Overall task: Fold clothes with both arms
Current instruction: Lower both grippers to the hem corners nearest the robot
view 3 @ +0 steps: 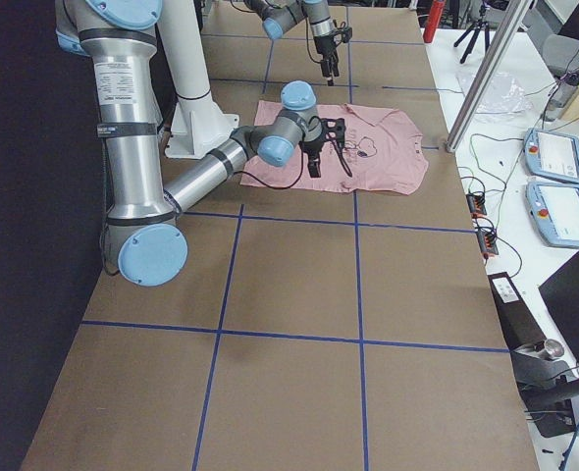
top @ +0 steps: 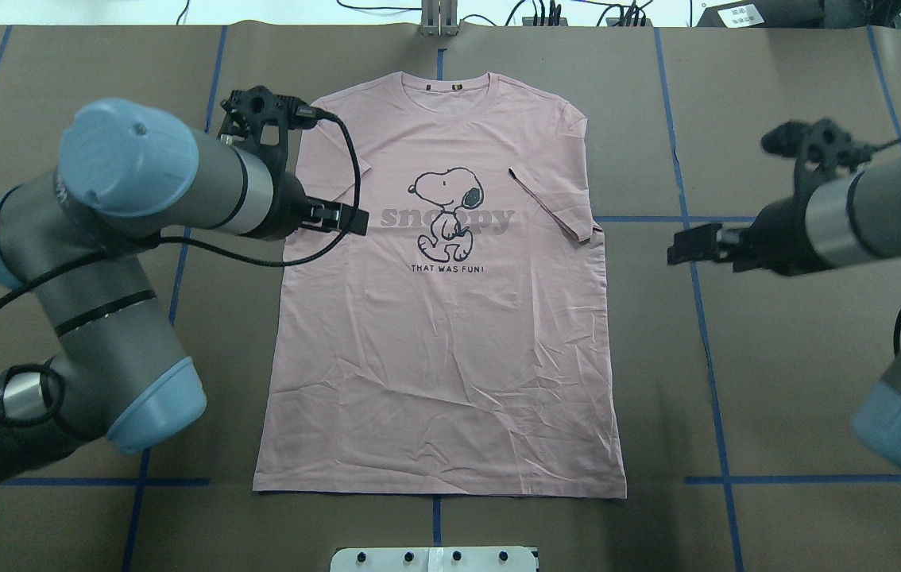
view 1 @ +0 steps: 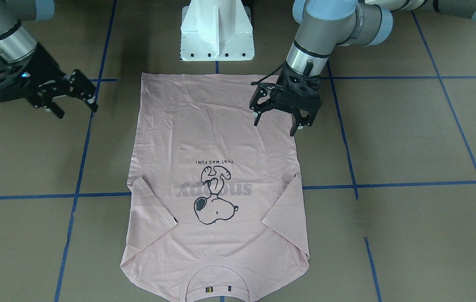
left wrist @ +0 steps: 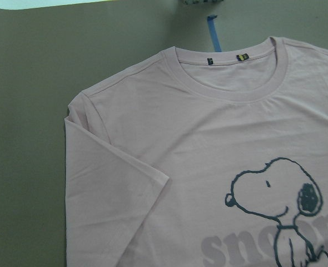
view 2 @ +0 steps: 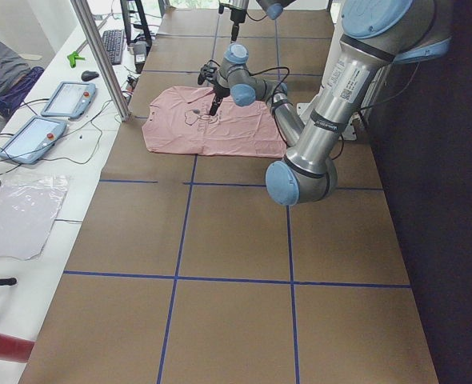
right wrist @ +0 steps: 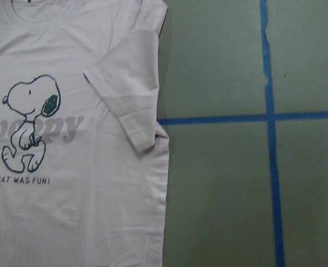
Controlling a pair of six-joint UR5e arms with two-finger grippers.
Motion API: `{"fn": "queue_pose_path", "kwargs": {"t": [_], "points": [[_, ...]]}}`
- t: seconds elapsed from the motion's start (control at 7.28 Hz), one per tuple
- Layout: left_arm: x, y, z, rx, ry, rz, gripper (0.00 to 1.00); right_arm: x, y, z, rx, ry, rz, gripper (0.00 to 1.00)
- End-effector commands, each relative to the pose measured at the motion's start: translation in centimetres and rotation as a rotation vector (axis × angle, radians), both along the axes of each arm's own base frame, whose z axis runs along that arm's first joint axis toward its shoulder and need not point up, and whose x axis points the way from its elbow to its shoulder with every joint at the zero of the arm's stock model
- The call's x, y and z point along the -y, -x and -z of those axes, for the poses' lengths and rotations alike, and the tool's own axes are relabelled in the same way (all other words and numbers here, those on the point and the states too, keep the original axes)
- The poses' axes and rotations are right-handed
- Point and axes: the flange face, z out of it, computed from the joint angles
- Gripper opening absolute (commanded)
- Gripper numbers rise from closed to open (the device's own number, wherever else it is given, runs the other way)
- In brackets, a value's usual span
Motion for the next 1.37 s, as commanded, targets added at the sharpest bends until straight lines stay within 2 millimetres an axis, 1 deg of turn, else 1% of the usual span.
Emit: {"fn": "queue_pose_path", "kwargs": {"t": [0.0, 0.14, 0.27, 0.41, 0.55, 0.69, 0.82, 0.96, 1.24], "points": [[-8.7, -1.0, -1.1, -0.061, 0.111, -0.016, 1.0, -11.7, 7.3, 0.5, -0.01, 0.066, -0.085, 0.92], [-12.3, -3.6, -3.2, -0.041, 0.183, 0.018, 1.0, -13.9, 8.9, -0.3, -0.042, 0.052, -0.102, 0.91], [-14.2, -4.8, -4.3, -0.031, 0.226, 0.021, 1.0, -16.0, 10.5, -0.6, -0.056, 0.078, -0.141, 0.89], [-16.9, -6.0, -6.7, -0.002, 0.291, 0.032, 0.9, -17.4, 11.4, -1.0, -0.088, 0.066, -0.139, 0.89], [-18.1, -6.4, -8.6, 0.026, 0.313, 0.062, 0.77, -18.0, 11.8, -1.1, -0.09, 0.059, -0.139, 0.89], [-20.5, -7.2, -10.8, 0.063, 0.358, 0.049, 0.67, -18.2, 11.9, -1.2, -0.092, 0.054, -0.137, 0.89], [-22.0, -7.6, -11.8, 0.079, 0.378, 0.037, 0.66, -18.3, 12.0, -1.2, -0.092, 0.053, -0.135, 0.89], [-22.7, -7.9, -12.1, 0.089, 0.381, 0.026, 0.66, -18.4, 12.1, -1.2, -0.094, 0.052, -0.136, 0.89], [-23.3, -7.7, -13.7, 0.119, 0.385, 0.023, 0.66, -18.5, 12.2, -1.2, -0.093, 0.048, -0.137, 0.9]]}}
